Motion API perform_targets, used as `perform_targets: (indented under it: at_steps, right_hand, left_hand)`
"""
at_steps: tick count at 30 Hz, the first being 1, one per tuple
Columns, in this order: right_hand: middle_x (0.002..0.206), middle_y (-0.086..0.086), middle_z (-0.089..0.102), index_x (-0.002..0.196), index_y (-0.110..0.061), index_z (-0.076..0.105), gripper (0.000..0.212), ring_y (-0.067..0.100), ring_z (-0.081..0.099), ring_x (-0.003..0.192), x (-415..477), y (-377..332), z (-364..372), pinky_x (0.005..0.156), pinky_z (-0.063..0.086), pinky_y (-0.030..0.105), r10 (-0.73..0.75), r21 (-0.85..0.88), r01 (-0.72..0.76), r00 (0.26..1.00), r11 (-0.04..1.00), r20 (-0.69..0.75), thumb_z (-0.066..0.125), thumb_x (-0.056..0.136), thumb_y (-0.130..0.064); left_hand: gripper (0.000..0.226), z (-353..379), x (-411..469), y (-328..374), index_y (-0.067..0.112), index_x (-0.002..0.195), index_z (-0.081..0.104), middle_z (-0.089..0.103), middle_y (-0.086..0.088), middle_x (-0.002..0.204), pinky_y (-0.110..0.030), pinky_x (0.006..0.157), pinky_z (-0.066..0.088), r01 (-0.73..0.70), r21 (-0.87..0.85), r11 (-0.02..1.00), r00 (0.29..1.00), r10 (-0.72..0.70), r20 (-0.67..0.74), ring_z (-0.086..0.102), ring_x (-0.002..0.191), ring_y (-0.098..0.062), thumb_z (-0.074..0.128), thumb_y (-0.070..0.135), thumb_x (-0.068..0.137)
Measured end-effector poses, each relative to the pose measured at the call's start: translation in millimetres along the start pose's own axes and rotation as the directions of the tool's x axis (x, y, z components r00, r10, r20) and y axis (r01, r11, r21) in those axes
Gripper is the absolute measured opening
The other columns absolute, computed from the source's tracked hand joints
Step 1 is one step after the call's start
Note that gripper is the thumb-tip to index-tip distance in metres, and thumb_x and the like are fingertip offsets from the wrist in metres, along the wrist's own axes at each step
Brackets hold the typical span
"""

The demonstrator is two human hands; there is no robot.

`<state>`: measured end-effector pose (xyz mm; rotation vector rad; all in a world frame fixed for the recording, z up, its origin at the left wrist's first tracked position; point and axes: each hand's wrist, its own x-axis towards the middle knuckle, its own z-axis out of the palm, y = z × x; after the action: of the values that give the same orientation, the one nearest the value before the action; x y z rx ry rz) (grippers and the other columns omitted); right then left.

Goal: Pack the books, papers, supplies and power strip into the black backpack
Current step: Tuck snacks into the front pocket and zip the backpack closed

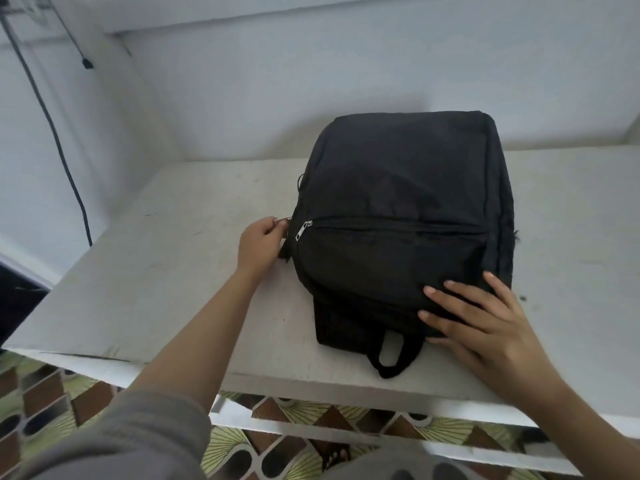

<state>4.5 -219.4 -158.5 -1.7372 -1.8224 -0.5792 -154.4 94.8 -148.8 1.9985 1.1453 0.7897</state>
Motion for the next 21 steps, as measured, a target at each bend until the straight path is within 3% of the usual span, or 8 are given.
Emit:
perform_targets:
  at_steps: [3, 6, 8, 9, 11, 12, 16, 21]
  right_hand:
    - [0.127, 0.001, 0.059, 0.107, -0.019, 0.072, 0.030, 0.019, 0.050, 0.122, -1, 2, 1, 0.108, 0.030, 0.050, -0.010, -0.018, 0.010, 1.000, 1.000, 0.005, 0.051, 0.093, -0.035]
    - [0.132, 0.005, 0.055, 0.117, -0.025, 0.066, 0.032, 0.021, 0.047, 0.126, -2, 6, -2, 0.109, 0.031, 0.048, -0.004, -0.031, 0.004, 1.000, 0.999, 0.005, 0.055, 0.091, -0.039]
    - [0.136, 0.007, 0.051, 0.124, -0.030, 0.057, 0.036, 0.023, 0.043, 0.129, -3, 10, -4, 0.109, 0.031, 0.049, -0.004, -0.077, 0.006, 1.000, 0.997, 0.021, 0.054, 0.090, -0.043]
    - [0.137, 0.007, 0.050, 0.126, -0.032, 0.054, 0.037, 0.023, 0.042, 0.130, -3, 12, -4, 0.108, 0.031, 0.051, -0.006, -0.100, 0.009, 0.999, 0.995, 0.032, 0.053, 0.091, -0.044]
    - [0.137, 0.007, 0.050, 0.127, -0.034, 0.052, 0.035, 0.023, 0.042, 0.131, -4, 14, -4, 0.107, 0.031, 0.054, -0.015, -0.124, 0.020, 0.999, 0.992, 0.041, 0.052, 0.092, -0.043]
    - [0.136, 0.006, 0.051, 0.126, -0.034, 0.054, 0.033, 0.022, 0.044, 0.129, -4, 15, -3, 0.106, 0.031, 0.055, -0.024, -0.122, 0.028, 0.999, 0.992, 0.038, 0.052, 0.093, -0.040]
    - [0.125, 0.006, 0.061, 0.117, -0.027, 0.066, 0.028, 0.023, 0.056, 0.118, 2, 16, -3, 0.102, 0.038, 0.052, -0.081, -0.093, 0.078, 0.996, 0.993, -0.024, 0.055, 0.092, -0.021]
    - [0.102, 0.007, 0.073, 0.113, -0.019, 0.065, 0.026, 0.021, 0.069, 0.095, 19, 22, -10, 0.090, 0.050, 0.039, -0.159, -0.059, 0.154, 0.983, 0.986, -0.086, 0.055, 0.091, -0.010]
  left_hand:
    - [0.025, -1, -4, 11, 0.017, 0.097, 0.063, 0.060, 0.002, 0.093, -0.028, 0.077, 0.043, -0.100, 0.010, 0.995, 0.986, 0.100, -0.133, 0.052, 0.086, -0.012, 0.049, 0.000, 0.084]
    - [0.036, -11, -27, 29, 0.012, 0.115, 0.057, 0.054, 0.004, 0.114, -0.027, 0.092, 0.042, -0.421, -0.044, 0.906, 0.867, 0.388, -0.314, 0.051, 0.104, -0.011, 0.043, 0.000, 0.085]
    - [0.031, -16, -47, 37, 0.010, 0.122, 0.054, 0.051, -0.002, 0.128, -0.029, 0.103, 0.035, -0.711, 0.091, 0.698, 0.682, 0.715, -0.155, 0.047, 0.119, -0.015, 0.044, 0.018, 0.094]
    - [0.037, -17, -56, 39, 0.013, 0.126, 0.052, 0.048, -0.007, 0.134, -0.032, 0.106, 0.032, -0.833, 0.143, 0.534, 0.540, 0.842, 0.005, 0.045, 0.125, -0.019, 0.043, 0.031, 0.096]
    - [0.051, -14, -67, 37, 0.020, 0.134, 0.046, 0.039, -0.011, 0.144, -0.040, 0.111, 0.027, -0.958, 0.181, 0.221, 0.270, 0.906, 0.326, 0.039, 0.133, -0.025, 0.045, 0.050, 0.092]
    - [0.056, -10, -70, 35, 0.024, 0.136, 0.043, 0.035, -0.011, 0.147, -0.043, 0.113, 0.024, -0.975, 0.184, 0.126, 0.196, 0.879, 0.435, 0.035, 0.136, -0.026, 0.047, 0.056, 0.090]
    - [0.054, -1, -72, 32, 0.025, 0.136, 0.045, 0.043, -0.008, 0.143, -0.043, 0.112, 0.028, -0.975, 0.197, 0.106, 0.193, 0.846, 0.498, 0.039, 0.134, -0.023, 0.058, 0.049, 0.089]
    - [0.037, -4, -68, 49, 0.015, 0.124, 0.061, 0.064, -0.007, 0.121, -0.035, 0.093, 0.051, -0.976, 0.190, 0.110, 0.175, 0.911, 0.374, 0.060, 0.113, -0.019, 0.057, 0.001, 0.090]
